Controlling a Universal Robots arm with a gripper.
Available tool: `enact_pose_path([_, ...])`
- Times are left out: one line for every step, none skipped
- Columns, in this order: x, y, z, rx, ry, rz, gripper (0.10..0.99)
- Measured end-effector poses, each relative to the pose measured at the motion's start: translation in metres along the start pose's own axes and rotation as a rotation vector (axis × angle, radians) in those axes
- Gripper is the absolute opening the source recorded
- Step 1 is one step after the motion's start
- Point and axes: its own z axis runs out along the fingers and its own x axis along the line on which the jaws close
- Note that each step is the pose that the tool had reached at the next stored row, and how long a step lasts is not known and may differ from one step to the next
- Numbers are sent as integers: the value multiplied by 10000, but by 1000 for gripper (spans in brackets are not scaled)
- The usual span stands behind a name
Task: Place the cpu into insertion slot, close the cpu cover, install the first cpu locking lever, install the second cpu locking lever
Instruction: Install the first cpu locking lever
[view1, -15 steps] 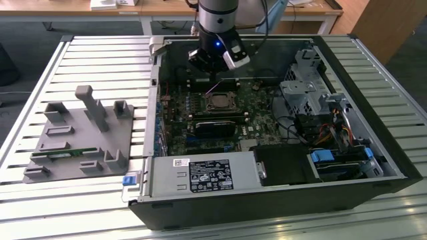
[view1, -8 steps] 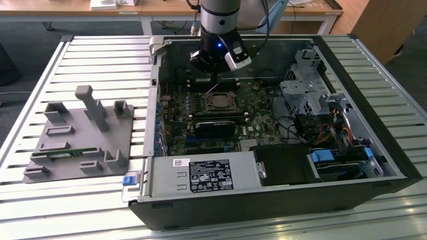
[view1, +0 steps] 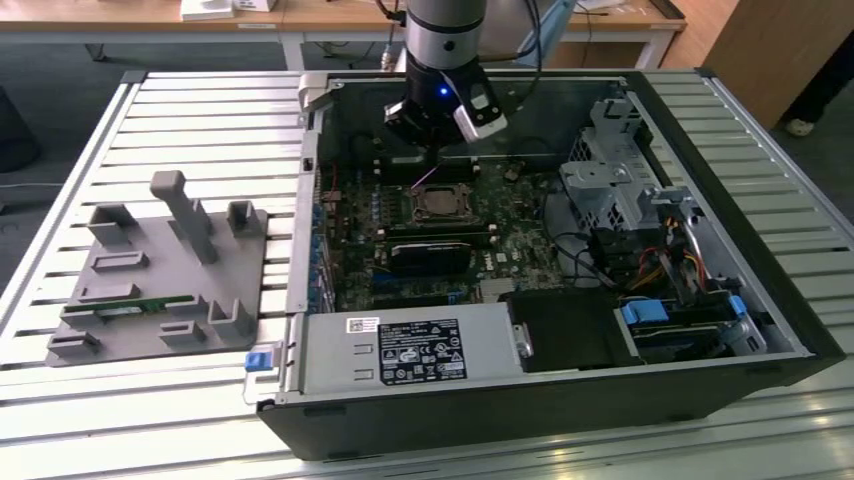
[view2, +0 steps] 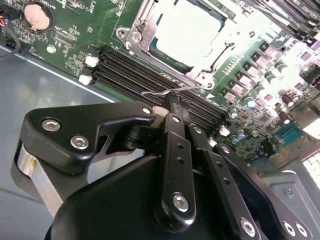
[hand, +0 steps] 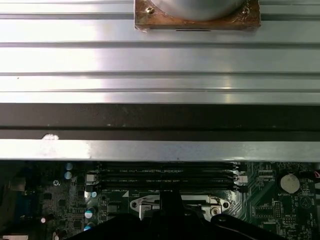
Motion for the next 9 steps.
enact_pose_path([-6, 0, 1, 0, 0, 0, 106])
enact_pose_path([-12, 0, 3, 1, 1, 0, 106])
enact_pose_path([-17, 0, 4, 1, 1, 0, 106])
enact_pose_path([-23, 0, 6, 2, 1, 0, 106])
enact_pose_path([-28, 0, 8, 2, 1, 0, 106])
enact_pose_path([-33, -1, 10, 1, 1, 0, 106])
enact_pose_path([-37, -1, 12, 0, 0, -1, 106])
enact_pose_path([-42, -1, 15, 1, 1, 0, 106])
enact_pose_path([-46, -2, 18, 0, 0, 0, 106])
